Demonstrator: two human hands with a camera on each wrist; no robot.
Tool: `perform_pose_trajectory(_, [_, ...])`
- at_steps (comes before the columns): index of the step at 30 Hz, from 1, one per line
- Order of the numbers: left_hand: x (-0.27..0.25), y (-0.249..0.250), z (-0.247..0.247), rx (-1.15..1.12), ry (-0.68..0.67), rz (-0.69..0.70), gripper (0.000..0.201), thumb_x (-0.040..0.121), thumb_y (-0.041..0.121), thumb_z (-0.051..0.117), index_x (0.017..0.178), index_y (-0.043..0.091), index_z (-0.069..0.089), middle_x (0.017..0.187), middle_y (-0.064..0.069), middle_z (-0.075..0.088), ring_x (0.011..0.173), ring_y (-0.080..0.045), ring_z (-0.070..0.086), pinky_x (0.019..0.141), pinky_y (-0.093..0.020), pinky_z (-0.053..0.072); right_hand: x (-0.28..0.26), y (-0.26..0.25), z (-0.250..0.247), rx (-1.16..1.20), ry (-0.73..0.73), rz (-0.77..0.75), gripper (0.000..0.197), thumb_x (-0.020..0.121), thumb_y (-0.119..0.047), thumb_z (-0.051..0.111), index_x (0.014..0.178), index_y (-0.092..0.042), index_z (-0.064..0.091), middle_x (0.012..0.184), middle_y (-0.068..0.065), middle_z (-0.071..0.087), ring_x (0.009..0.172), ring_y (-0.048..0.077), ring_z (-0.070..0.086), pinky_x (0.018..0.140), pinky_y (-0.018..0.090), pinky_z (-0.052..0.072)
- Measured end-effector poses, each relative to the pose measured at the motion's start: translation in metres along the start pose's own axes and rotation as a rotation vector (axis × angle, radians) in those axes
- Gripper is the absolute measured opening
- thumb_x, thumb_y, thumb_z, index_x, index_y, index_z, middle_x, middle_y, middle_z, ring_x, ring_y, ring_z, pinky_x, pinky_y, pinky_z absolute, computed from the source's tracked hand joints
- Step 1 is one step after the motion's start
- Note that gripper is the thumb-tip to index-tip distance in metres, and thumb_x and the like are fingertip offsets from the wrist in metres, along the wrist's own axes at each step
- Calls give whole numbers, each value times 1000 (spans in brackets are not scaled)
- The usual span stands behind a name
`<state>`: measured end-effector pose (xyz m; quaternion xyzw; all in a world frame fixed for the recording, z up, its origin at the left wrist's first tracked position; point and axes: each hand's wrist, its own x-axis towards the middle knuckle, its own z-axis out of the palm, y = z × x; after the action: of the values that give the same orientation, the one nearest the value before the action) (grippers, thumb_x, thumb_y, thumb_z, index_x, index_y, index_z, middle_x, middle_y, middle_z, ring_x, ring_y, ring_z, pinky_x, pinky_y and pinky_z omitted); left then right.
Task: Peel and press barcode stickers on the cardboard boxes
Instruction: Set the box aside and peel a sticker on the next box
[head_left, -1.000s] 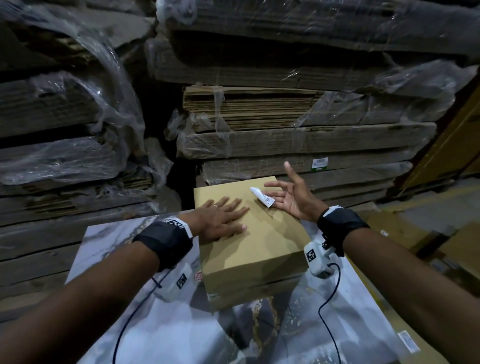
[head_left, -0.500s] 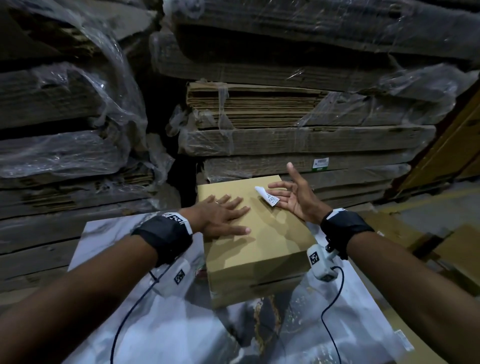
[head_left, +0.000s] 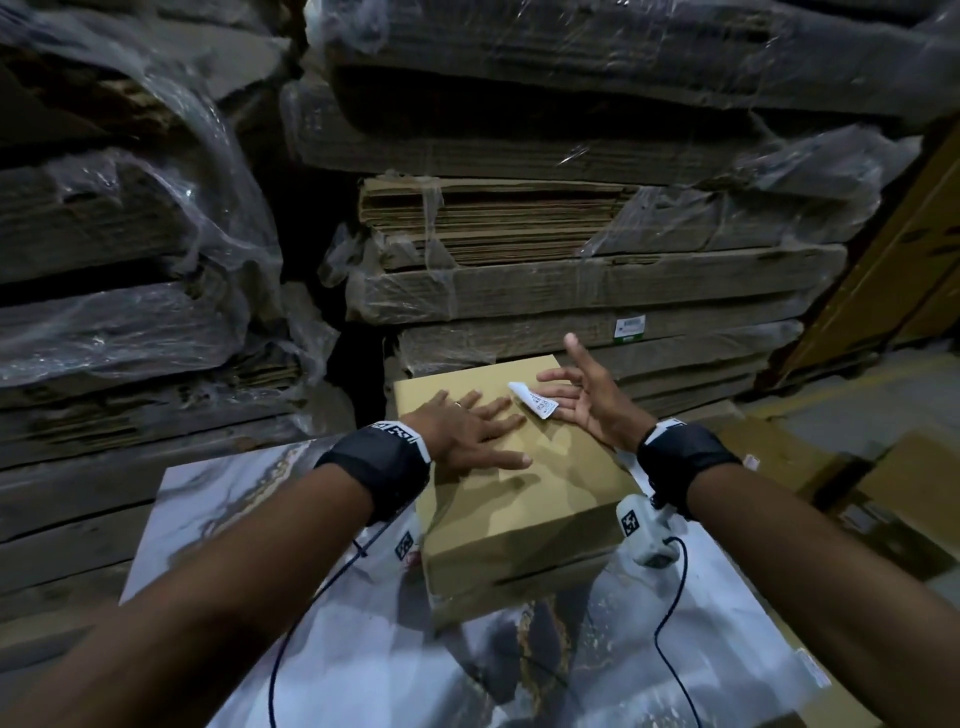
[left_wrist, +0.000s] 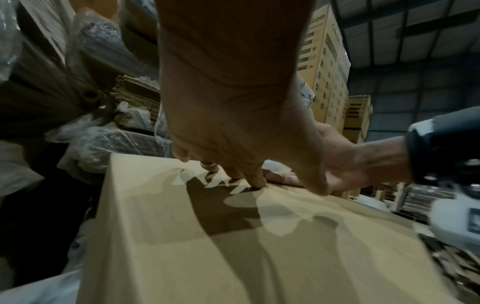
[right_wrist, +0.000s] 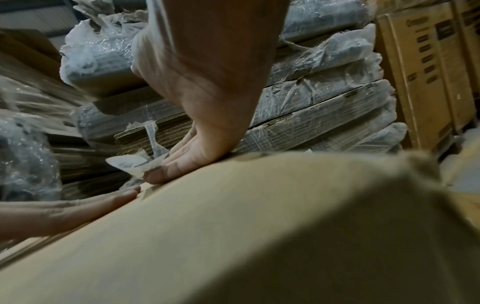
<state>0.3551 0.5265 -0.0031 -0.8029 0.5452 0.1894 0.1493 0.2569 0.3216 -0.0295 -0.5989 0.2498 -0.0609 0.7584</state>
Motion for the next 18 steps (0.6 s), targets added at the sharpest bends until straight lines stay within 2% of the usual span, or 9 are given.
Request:
perform_pose_trajectory(3, [-8,17,6,-25,14,101,86,91,82,18,161,37,-4,168,6,-13,156,-23,-8,123,-58,1,0,0,1,41,12,3,86,90,-75,46,128,1,61,119,23,72,112,29,71,91,37,57])
perform_pose_trajectory(6, [-13,27,14,-64,22,194,76,97,75,21,161,39,0,168,10,-11,156,-20,-9,123,-56,0,-1,-1,3,22,19,-2,85,90,-76,45,126,0,62,119,23,72,113,29,71,94,38,57])
perform_pose_trajectory(8, [-10,16,14,-51,31,187,71,96,76,17,159,47,-1,167,16,-12,156,-22,-8,122,-58,1,-2,0,3,12,26,-9,87,88,-76,47,126,1,62,117,22,73,111,28,72,91,37,58])
perform_pose_trajectory(11, [-5,-4,11,1,50,89,74,90,84,12,155,54,-6,166,18,-14,156,-27,-7,121,-61,5,-3,0,3,7,42,-24,90,85,-77,50,126,3,62,117,22,73,103,25,74,81,33,59])
perform_pose_trajectory(14, [-4,-3,13,-4,61,38,82,85,89,13,155,52,-9,167,13,-16,156,-28,-8,121,-61,5,-4,0,5,-4,52,-27,89,85,-77,50,126,2,62,118,22,73,102,23,74,80,31,58])
perform_pose_trajectory(18, [-17,13,24,-63,66,144,78,93,80,19,159,44,-3,168,7,-15,156,-24,-10,123,-57,0,-2,3,4,-3,61,-40,89,84,-77,52,125,2,62,117,21,73,104,24,74,86,34,59])
